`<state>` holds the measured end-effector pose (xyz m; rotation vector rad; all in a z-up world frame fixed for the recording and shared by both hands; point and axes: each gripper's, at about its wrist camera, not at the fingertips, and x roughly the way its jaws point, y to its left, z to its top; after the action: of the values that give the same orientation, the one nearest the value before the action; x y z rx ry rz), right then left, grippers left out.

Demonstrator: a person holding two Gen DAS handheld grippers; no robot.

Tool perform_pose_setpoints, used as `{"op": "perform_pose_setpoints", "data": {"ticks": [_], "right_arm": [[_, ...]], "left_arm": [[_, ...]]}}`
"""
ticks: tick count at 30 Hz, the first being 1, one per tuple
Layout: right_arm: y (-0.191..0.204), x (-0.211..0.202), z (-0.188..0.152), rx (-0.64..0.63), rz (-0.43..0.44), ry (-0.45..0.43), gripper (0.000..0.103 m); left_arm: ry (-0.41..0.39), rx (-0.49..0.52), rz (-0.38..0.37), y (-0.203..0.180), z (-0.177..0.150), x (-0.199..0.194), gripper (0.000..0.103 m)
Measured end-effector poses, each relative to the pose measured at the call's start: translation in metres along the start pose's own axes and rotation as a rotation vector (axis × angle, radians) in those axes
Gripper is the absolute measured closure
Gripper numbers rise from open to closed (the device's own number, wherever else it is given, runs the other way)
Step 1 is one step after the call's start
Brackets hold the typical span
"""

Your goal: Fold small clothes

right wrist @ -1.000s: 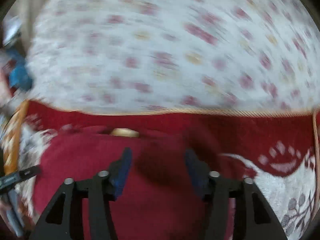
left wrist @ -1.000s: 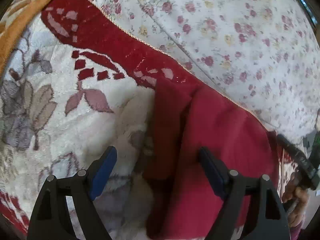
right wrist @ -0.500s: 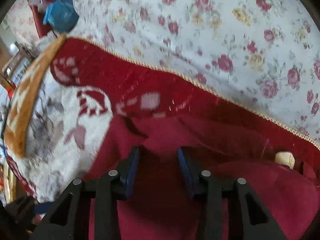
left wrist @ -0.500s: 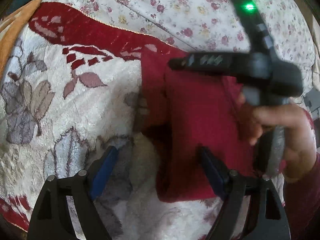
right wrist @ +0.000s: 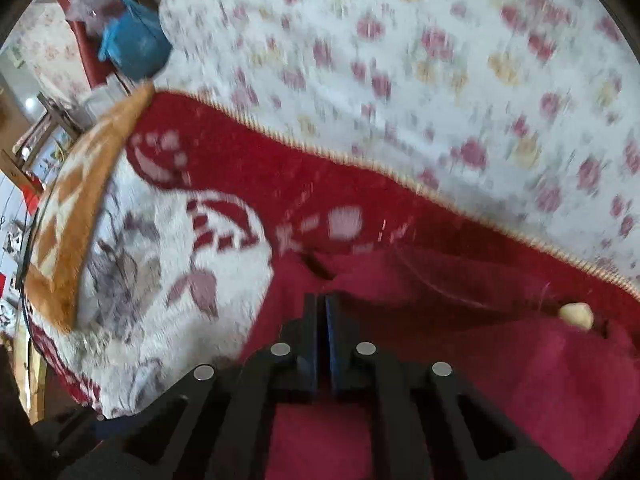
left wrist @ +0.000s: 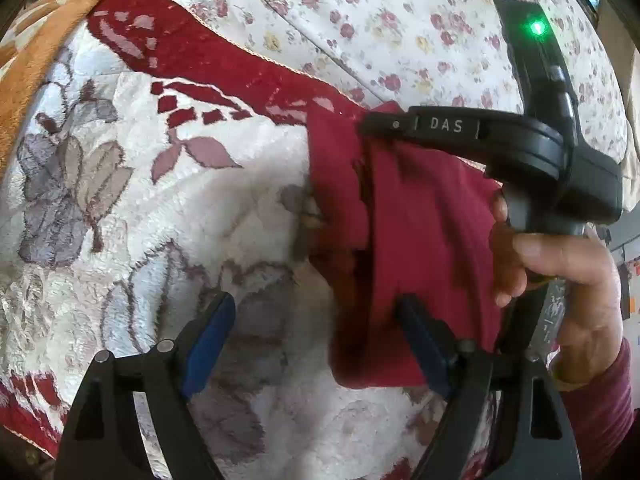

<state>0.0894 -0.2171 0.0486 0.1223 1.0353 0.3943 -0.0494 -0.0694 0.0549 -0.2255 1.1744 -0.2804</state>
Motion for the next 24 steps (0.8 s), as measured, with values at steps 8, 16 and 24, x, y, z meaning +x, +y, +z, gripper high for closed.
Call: {"op": "perform_pose_setpoints", "data": {"ticks": [8, 16, 24], "right_arm": [[-0.013, -0.006, -0.015, 0.095, 0.069, 0.014, 0.088], [0.008, 0.011, -0.016, -0.02, -0.021, 0.078, 0.064], [0.008, 0.007, -0.016, -0.011, 0.02, 0.037, 0.095]], "left_arm": [[-0.008, 0.001, 0.016, -0.008, 0.005, 0.005, 0.021], [-0.003, 0.009, 0.047, -0.008, 0.004, 0.01, 0.021], [-0.033, -0.018, 0.02, -0.003, 0.007, -0.001, 0.021]]}}
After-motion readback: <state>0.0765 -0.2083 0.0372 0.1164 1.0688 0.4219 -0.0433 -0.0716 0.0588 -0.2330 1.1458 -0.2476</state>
